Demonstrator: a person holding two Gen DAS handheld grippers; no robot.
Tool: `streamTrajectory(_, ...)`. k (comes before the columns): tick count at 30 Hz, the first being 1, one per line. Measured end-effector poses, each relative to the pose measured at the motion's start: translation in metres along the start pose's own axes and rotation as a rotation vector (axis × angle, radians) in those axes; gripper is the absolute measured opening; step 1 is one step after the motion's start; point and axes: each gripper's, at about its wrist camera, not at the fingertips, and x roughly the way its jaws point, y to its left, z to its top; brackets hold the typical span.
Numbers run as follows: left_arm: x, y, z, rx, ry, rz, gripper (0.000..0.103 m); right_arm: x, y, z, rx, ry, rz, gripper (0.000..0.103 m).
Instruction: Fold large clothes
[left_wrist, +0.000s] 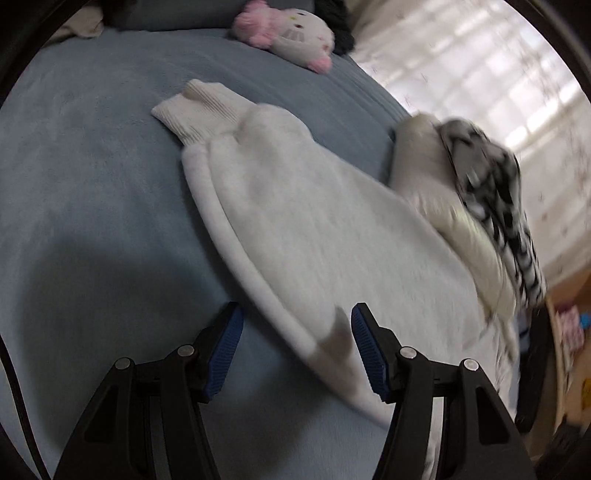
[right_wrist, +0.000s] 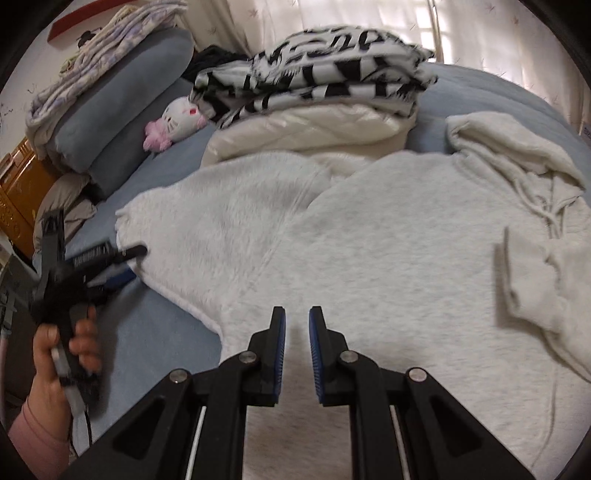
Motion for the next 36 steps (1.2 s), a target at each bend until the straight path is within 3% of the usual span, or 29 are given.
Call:
streamTrajectory(5, 0.018, -0.002, 0.023, -0.006, -0.069, 0.044, 0.057, 0.008, -0.005, -0.003, 0.018, 0.022, 0.01, 0.013)
streamTrajectory(6, 0.021, -0.006, 0.026, 0.004, -0.091, 0.081, 0.041, 0.008, -0.007, -0.003, 0.02, 0.02, 0.009, 0.013)
streamTrajectory(7, 0.024, -0.01, 0.028, 0.019, -0.102, 0.117, 0.018, 0.007, -0.008, -0.003, 0.022, 0.017, 0.007, 0.013)
streamTrajectory(9, 0.029, -0.022, 0.03, 0.052, -0.091, 0.132, 0.009, 0.006, -0.012, -0.001, 0.027, 0.012, 0.001, 0.013)
streamTrajectory(12, 0.012, -0.049, 0.027, 0.145, -0.144, 0.167, 0.007, 0.004, -0.017, 0.003, 0.039, 0.0, -0.012, 0.013)
streamTrajectory(16, -0.039, -0.122, 0.013, 0.349, -0.272, 0.168, 0.006, -0.009, -0.03, 0.007, 0.081, -0.035, -0.012, 0.013)
streamTrajectory(21, -0.107, -0.227, -0.029, 0.608, -0.395, 0.053, 0.006, -0.046, -0.062, 0.004, 0.177, -0.111, 0.012, 0.013)
streamTrajectory(24, -0.128, -0.296, -0.066, 0.747, -0.426, -0.033, 0.007, -0.079, -0.094, -0.005, 0.253, -0.17, 0.012, 0.013)
streamTrajectory(28, -0.126, -0.375, -0.129, 0.878, -0.378, -0.17, 0.007, -0.124, -0.141, -0.025, 0.339, -0.247, -0.023, 0.013)
streamTrajectory(30, -0.107, -0.406, -0.166, 0.945, -0.34, -0.187, 0.007, -0.147, -0.167, -0.037, 0.378, -0.277, -0.062, 0.013)
streamTrajectory(34, -0.039, -0.439, -0.241, 1.053, -0.142, -0.181, 0.008, -0.177, -0.222, -0.07, 0.46, -0.283, -0.152, 0.013)
streamTrajectory(36, -0.004, -0.44, -0.272, 1.093, -0.031, -0.163, 0.014, -0.184, -0.248, -0.087, 0.514, -0.267, -0.181, 0.013)
